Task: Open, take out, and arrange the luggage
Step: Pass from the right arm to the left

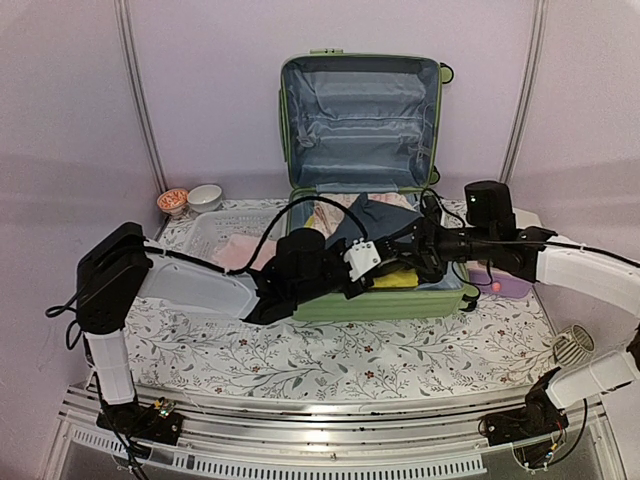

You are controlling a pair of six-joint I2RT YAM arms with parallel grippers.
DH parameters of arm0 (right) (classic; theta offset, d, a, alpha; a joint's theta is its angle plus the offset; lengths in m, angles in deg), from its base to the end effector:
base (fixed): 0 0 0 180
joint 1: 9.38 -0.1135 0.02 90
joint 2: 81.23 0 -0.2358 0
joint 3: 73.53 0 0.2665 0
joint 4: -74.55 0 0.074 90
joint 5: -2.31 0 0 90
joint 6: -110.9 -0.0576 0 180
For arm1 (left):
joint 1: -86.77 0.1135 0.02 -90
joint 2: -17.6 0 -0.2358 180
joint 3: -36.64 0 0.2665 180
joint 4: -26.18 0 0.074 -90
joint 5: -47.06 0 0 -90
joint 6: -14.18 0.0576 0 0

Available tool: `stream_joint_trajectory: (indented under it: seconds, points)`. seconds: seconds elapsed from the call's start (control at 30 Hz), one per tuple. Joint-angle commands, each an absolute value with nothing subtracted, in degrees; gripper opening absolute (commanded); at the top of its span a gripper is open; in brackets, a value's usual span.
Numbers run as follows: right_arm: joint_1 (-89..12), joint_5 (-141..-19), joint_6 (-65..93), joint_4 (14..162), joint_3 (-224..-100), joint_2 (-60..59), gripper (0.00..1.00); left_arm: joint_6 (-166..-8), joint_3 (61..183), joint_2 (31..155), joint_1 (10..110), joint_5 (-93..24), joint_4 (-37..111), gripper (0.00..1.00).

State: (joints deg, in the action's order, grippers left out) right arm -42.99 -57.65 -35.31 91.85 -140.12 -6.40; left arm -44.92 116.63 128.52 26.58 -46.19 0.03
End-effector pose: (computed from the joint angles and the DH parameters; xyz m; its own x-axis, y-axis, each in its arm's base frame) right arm 0.2620 0.2088 0.2495 -0.9106 0.2587 -0.3224 -0.1773 0.4602 0.8699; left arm 0.2334 -0.4008 0.1858 0.3949 0.3421 -0.8527 0.7405 0.4308 0.5158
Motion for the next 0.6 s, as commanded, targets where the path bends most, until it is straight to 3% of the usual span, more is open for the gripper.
stream_joint_trajectory:
  seconds: [0.0, 0.17, 0.4, 0.57]
  points:
    - [-42.5, -62.9, -32.1, 96.0, -140.8, -9.8, 0.42, -45.5, 115.5, 128.7, 26.4, -45.1, -1.6, 0.0]
    - [-33.9, -63.3, -27.0, 99.7, -140.4, -10.5, 0.43, -45.9, 112.9, 126.0, 26.3, -45.0, -2.0, 0.0]
    - [-24.8, -61.6, -22.4, 99.7, -142.3, -6.2, 0.51, -46.5, 110.2, 123.5, 26.2, -44.9, -2.6, 0.0]
    - [-23.4, -61.2, -22.1, 98.4, -143.8, -2.0, 0.63, -46.8, 109.8, 123.1, 26.1, -45.0, -2.7, 0.0]
